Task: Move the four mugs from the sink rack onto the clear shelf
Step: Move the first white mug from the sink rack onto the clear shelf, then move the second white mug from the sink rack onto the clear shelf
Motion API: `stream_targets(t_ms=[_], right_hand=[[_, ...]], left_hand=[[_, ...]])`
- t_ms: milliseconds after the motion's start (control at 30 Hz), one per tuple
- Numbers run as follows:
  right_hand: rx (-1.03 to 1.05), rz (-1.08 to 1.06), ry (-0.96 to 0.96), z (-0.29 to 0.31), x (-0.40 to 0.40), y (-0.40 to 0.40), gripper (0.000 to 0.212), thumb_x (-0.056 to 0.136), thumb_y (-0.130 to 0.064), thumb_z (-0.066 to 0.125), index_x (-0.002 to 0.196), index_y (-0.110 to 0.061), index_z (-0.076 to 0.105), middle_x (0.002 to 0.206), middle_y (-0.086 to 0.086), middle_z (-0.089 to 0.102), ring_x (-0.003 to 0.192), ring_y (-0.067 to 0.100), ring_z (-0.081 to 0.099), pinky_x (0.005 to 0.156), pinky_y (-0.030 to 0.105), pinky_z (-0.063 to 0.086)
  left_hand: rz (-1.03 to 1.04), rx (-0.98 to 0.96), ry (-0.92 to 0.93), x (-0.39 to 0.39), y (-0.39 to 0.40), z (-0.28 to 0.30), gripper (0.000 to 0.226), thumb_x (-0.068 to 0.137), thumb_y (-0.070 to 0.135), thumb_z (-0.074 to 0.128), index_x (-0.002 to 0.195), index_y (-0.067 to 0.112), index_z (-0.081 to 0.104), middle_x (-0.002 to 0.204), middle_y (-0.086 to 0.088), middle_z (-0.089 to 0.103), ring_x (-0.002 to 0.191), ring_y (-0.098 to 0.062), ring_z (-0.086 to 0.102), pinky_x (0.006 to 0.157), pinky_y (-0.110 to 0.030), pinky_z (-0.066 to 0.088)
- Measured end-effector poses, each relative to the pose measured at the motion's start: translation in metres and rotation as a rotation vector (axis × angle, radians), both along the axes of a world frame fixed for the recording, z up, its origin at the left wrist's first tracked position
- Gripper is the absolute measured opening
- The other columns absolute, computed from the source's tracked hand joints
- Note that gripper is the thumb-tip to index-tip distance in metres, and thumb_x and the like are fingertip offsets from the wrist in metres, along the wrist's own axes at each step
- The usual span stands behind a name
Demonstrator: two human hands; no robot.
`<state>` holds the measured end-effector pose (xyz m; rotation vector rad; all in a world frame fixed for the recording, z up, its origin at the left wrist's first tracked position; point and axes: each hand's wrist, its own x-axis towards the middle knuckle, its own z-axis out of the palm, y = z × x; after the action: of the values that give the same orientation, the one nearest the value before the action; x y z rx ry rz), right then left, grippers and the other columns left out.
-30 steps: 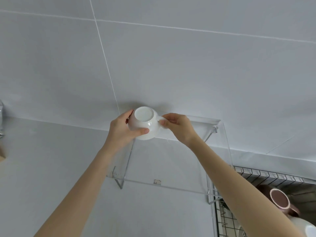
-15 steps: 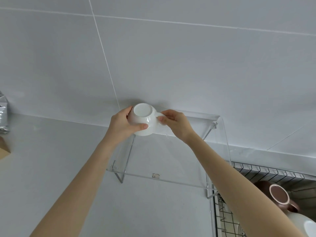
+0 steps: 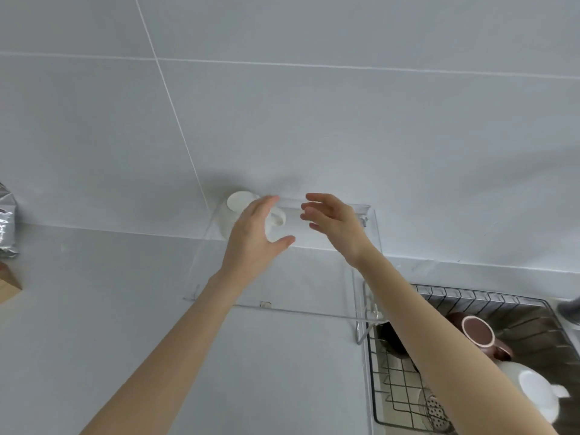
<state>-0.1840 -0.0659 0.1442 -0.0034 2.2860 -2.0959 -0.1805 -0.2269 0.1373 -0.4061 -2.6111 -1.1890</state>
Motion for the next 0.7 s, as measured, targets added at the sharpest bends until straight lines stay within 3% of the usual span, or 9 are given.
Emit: stream_targets(t_ms=[67,167,333,500,600,700], right_hand=[[-0.05,-0.049,0.019,0.01,0.02,0.022,0.024,0.088,-0.016,0.055,0.112,-0.016,0.055,0.102,0.007,0.066,0.089,0.019,0.066,0.083,0.031,0.053],[0.009,-0.096,0.052,0.019,0.053,0.054,0.019,0.087,-0.014,0.056,0.106,-0.013,0.06,0.091,0.004,0.069,0.081,0.015,0.067,0.078,0.029,0.056],[0.267,-0.144,0.003,0.004,0.115,0.119,0.013,0.086,-0.017,0.057,0.096,-0.023,0.064,0.1,0.003,0.07,0.097,0.017,0.064,0.091,0.036,0.05],[0.47,-0.163,-0.208,-0.039,0.189,0.208,0.021,0.088,-0.017,0.054,0.108,-0.017,0.061,0.108,0.004,0.067,0.096,0.015,0.06,0.091,0.033,0.047],[0.599,-0.215,-0.336,-0.067,0.224,0.263,0.021,0.088,-0.016,0.053,0.108,-0.016,0.062,0.107,0.006,0.068,0.099,0.019,0.06,0.079,0.024,0.044],[0.727,-0.214,-0.465,-0.094,0.246,0.31,0.027,0.089,-0.011,0.048,0.114,-0.015,0.057,0.117,0.01,0.065,0.105,0.024,0.057,0.088,0.033,0.045]], left_hand=[[-0.1,0.071,-0.008,0.025,0.032,0.005,0.06,0.065,0.017,0.079,0.119,0.013,0.053,0.122,-0.003,0.059,0.104,-0.011,0.052,0.088,-0.006,0.033],[-0.224,0.161,-0.122,0.06,0.075,0.004,0.059,0.063,0.019,0.08,0.116,0.016,0.056,0.118,-0.001,0.062,0.103,-0.008,0.055,0.09,-0.015,0.041],[-0.339,0.1,-0.251,0.109,0.13,-0.012,0.061,0.068,0.024,0.077,0.122,0.017,0.051,0.122,0.0,0.059,0.109,-0.009,0.054,0.093,-0.021,0.041],[-0.429,0.039,-0.44,0.151,0.19,-0.043,0.046,0.078,0.026,0.066,0.122,0.018,0.053,0.123,-0.001,0.061,0.112,-0.01,0.055,0.096,-0.025,0.043],[-0.446,-0.015,-0.548,0.168,0.225,-0.073,0.043,0.081,0.025,0.063,0.121,0.017,0.053,0.126,-0.003,0.06,0.113,-0.011,0.054,0.096,-0.023,0.041],[-0.458,-0.073,-0.63,0.184,0.261,-0.101,0.05,0.079,0.027,0.065,0.125,0.016,0.05,0.131,-0.003,0.055,0.118,-0.013,0.051,0.097,-0.023,0.038]])
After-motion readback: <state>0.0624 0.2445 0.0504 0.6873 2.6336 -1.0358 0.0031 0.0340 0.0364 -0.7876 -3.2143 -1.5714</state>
